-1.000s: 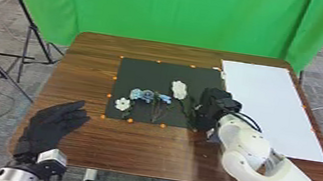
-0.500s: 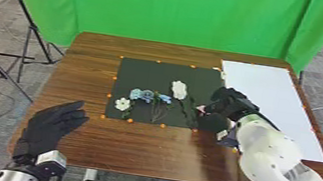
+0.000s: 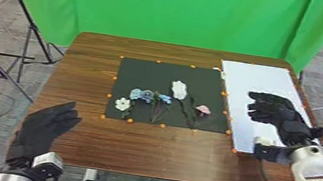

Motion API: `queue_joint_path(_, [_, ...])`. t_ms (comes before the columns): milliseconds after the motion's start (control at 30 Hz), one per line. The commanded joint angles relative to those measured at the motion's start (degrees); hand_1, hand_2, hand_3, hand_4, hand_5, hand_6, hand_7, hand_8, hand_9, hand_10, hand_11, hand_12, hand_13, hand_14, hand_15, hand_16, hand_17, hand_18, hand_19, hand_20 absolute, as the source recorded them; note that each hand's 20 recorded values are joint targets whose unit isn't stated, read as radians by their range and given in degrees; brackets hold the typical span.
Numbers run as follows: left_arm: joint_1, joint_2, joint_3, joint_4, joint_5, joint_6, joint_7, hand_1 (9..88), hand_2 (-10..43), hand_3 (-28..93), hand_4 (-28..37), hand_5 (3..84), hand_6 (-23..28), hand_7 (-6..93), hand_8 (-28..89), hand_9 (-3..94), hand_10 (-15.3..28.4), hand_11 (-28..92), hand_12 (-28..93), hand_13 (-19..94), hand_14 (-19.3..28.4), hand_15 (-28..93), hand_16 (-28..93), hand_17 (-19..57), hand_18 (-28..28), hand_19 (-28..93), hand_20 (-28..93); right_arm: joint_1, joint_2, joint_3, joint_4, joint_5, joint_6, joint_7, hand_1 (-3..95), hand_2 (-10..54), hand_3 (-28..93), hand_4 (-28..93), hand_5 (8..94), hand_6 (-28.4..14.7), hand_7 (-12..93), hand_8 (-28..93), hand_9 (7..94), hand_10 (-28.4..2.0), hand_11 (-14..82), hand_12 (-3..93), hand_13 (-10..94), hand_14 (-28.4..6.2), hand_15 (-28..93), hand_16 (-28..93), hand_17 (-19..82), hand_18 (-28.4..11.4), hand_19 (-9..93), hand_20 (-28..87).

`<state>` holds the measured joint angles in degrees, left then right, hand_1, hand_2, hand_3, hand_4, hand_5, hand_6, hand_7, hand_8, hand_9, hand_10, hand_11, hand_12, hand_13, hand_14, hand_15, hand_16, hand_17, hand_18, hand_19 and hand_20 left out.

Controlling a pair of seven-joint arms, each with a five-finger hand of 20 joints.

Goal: Arrange flowers

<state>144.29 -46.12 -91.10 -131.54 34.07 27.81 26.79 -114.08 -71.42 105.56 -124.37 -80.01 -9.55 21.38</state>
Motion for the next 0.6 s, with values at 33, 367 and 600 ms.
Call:
queue_joint_path(33, [-0.9,1.32,2.86,-0.48,-2.42,5.68,4.74,28.4,7.0,80,-17.0,47.1,13.9,12.8,-9,37.3,20.3,35,7,28,27.6,63,-16,-9.9,21.9,61,11,-4.6,-6.2,3.3,0.1,8.2,3.9,0.7,20.2,10.8,87,-27,45.5,-5.6,15,-12,43.7,-19.2,13.7,14.6,27,-23.0,45,9,8,-20.5,62,18])
queue_joint_path(367, [-1.1,3.16,3.47,-0.7,-5.74,9.63,10.14,28.8,6.9,81,-17.4,45.1,12.4,13.3,-10,37.3,20.0,35,7,27,26.5,61,-15,-9.7,21.3,60,11,-4.5,-6.9,3.8,0.7,10.2,4.3,-2.0,18.9,11.9,87,-26,44.0,-4.5,14,-12,44.1,-18.4,13.0,14.6,28,-22.6,42,11,7,-20.4,60,17])
queue_joint_path(600, [-2.5,3.71,4.95,0.16,-6.63,8.44,11.17,28.9,7.0,80,-17.4,46.3,13.2,13.4,-10,39.2,20.9,37,7,28,27.0,61,-14,-8.9,21.5,61,12,-6.1,-10.1,6.5,1.3,11.2,1.5,-3.6,18.5,12.4,88,-26,44.4,-4.0,15,-12,45.1,-18.1,13.7,14.7,28,-22.3,42,12,6,-20.4,60,17])
